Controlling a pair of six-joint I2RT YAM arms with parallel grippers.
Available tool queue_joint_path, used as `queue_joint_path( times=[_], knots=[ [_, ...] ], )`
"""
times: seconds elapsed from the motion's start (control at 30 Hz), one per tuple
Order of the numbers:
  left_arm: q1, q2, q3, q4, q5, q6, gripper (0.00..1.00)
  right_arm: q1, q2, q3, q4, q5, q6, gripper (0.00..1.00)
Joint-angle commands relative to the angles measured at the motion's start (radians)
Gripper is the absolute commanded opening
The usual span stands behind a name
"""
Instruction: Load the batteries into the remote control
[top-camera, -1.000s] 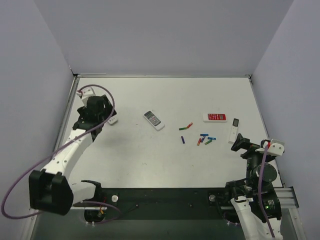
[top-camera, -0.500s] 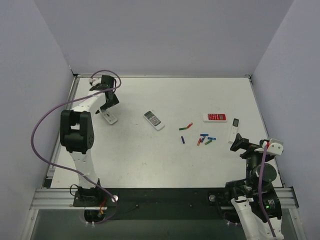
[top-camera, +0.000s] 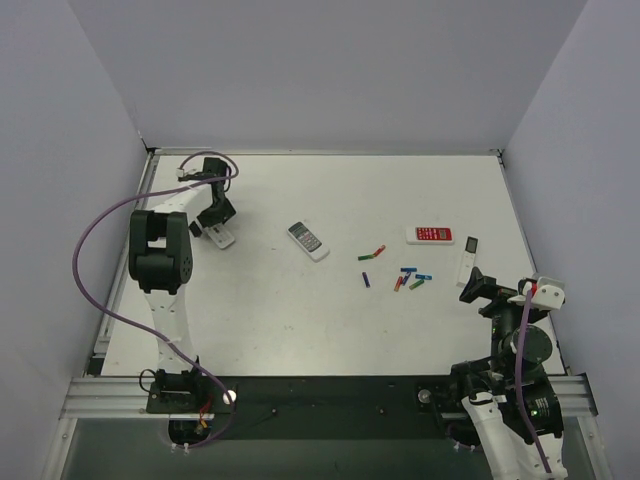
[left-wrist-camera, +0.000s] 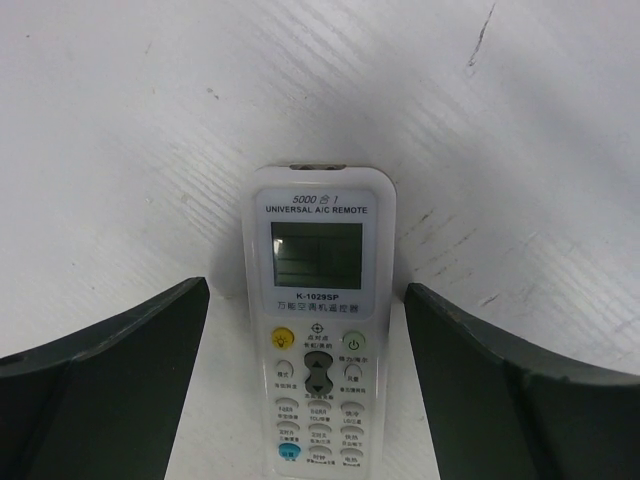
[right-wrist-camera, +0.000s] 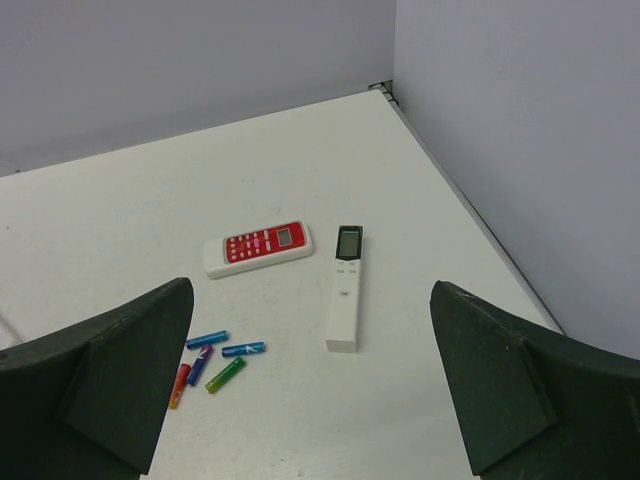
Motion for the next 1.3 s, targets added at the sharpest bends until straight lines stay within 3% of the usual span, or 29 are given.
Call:
queue_joint_path(
  times=[0.0,0.23,0.57,0.73,0.8,0.9,1.1,1.27],
  knots=[
    [0.007,0.016,-0.003,0.009,0.034,-0.025,0.86,0.006,-0.178,-0.001,0.044,0.002,-0.007,1.00],
    [0.002,-0.085,-0.097,0.073,0.095,-0.034,0.53,0.006,-0.172,0.015,0.036,-0.006,0.007,1.00],
    [-0.039,-0.355,-0.336,0.283,0.287,-0.043,0.32,0.006,-0.059,0.130,-0.045,-0.107,0.118,1.00],
    [-0.111,-0.559,-0.509,0.479,0.448,-0.080,0.20,0.004,0.086,0.196,-0.054,-0.296,0.161,1.00],
    [-0.137,-0.614,-0.580,0.575,0.513,-0.099,0.10,0.006,0.160,0.222,-0.051,-0.394,0.176,1.00],
    [-0.186,-0.718,-0.666,0.725,0.610,-0.138,0.08,0.004,0.256,0.251,-0.027,-0.514,0.225,1.00],
    [-0.255,-0.887,-0.819,1.012,0.747,-0.289,0.00,0.007,0.446,0.204,0.170,-0.785,0.444,1.00],
    [-0.346,-0.955,-0.858,1.171,0.773,-0.341,0.00,0.042,0.596,0.110,0.545,-0.934,0.659,1.00]
  ],
)
